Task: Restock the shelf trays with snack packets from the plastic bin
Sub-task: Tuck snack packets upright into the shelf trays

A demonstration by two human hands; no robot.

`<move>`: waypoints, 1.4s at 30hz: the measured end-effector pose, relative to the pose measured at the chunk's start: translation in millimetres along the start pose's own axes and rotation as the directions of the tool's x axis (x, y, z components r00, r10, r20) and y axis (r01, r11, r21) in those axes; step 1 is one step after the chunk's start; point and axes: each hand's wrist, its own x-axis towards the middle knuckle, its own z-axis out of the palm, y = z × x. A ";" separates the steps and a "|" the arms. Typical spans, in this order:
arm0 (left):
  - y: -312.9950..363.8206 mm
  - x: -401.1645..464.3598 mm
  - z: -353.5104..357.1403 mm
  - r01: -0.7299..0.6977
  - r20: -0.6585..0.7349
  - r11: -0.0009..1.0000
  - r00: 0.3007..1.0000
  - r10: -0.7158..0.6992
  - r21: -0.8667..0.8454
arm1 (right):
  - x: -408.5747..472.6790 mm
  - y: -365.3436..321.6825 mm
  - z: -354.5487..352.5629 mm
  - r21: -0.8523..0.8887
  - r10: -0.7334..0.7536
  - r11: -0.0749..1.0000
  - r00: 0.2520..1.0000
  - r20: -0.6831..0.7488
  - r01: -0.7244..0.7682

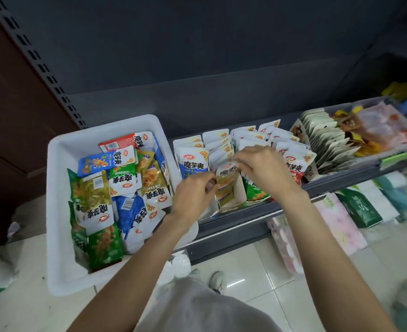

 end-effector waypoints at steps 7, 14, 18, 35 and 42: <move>0.1 -0.9 -8.8 -0.002 -0.128 1.000 0.992 0.000 -0.012 | 6.5 -2.9 31.3 -0.179 0.030 0.983 0.994 -0.105 -0.049; -47.1 -39.2 -61.2 0.039 -0.495 0.995 0.869 0.009 0.087 | 0.5 -66.7 17.3 0.315 0.057 0.949 0.972 -0.228 0.018; -107.1 -63.5 -76.5 0.250 -0.274 0.922 0.947 -0.168 0.297 | 22.1 -116.7 44.6 0.339 -0.117 0.936 0.991 0.058 0.091; -141.9 -77.1 -78.5 0.384 -0.060 0.886 0.922 -0.382 0.260 | 54.3 -169.0 96.7 -0.205 -0.331 0.907 0.924 0.191 0.367; -82.2 -68.7 -120.5 0.297 0.001 0.769 0.933 -0.360 -0.566 | 40.8 -133.3 38.3 0.647 0.239 0.741 0.971 -0.003 -0.180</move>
